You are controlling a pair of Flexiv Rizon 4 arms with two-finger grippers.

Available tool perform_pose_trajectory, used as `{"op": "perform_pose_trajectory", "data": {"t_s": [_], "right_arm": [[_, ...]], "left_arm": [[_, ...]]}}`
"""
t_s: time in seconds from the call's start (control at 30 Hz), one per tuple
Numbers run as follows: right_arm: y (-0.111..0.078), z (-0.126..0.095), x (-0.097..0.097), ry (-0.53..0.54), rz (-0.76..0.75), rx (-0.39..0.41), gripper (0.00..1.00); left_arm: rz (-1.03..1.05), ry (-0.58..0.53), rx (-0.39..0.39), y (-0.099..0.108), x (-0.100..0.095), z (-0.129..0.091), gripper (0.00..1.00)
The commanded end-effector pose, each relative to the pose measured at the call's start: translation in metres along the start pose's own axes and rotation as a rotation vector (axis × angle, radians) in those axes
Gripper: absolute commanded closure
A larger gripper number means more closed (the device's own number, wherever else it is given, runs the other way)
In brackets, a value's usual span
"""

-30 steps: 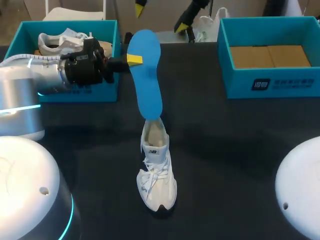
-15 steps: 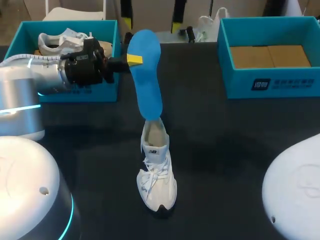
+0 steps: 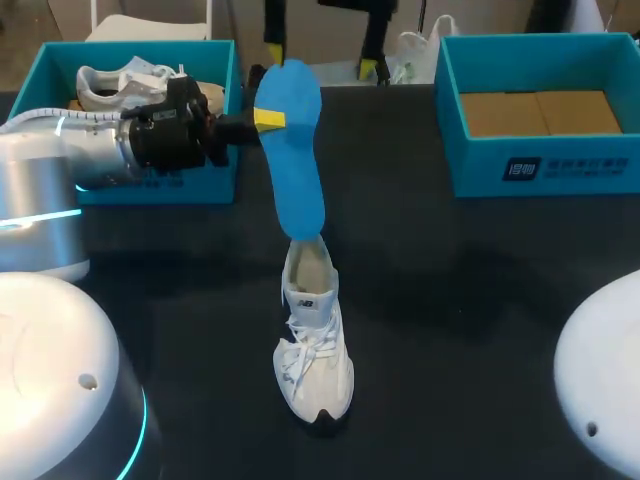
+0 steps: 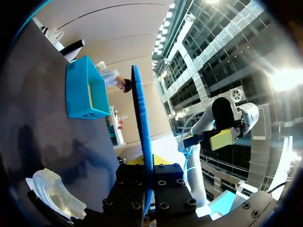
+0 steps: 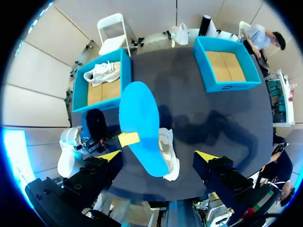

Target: Take the shoe out of the shoebox, open the shoe tongue, remove and reinsert the insole, then place the shoe into the shoebox

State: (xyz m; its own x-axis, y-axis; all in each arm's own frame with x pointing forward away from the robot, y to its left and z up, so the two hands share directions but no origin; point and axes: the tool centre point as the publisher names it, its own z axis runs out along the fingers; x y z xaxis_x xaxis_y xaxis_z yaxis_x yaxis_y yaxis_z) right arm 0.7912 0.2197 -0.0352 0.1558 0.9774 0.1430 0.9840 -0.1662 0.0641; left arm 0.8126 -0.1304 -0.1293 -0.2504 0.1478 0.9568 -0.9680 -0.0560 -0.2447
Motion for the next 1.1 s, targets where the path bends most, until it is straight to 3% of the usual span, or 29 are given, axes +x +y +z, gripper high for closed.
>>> {"op": "perform_pose_trajectory", "data": {"t_s": [0.03,0.23,0.83,1.1], "right_arm": [[-0.005,0.010,-0.019,0.805,0.068,-0.018,0.00],[-0.005,0.016,-0.022,0.977,0.065,-0.005,0.00],[-0.004,0.021,-0.012,1.136,0.038,0.066,0.00],[-0.010,0.026,-0.012,1.247,0.071,0.045,0.00]], "left_arm": [[0.000,-0.001,-0.001,0.000,0.000,-0.001,1.00],[0.000,-0.001,-0.001,0.000,0.000,-0.001,1.00],[0.000,-0.001,-0.001,0.000,0.000,-0.001,1.00],[0.000,-0.001,-0.001,0.000,0.000,-0.001,1.00]]}}
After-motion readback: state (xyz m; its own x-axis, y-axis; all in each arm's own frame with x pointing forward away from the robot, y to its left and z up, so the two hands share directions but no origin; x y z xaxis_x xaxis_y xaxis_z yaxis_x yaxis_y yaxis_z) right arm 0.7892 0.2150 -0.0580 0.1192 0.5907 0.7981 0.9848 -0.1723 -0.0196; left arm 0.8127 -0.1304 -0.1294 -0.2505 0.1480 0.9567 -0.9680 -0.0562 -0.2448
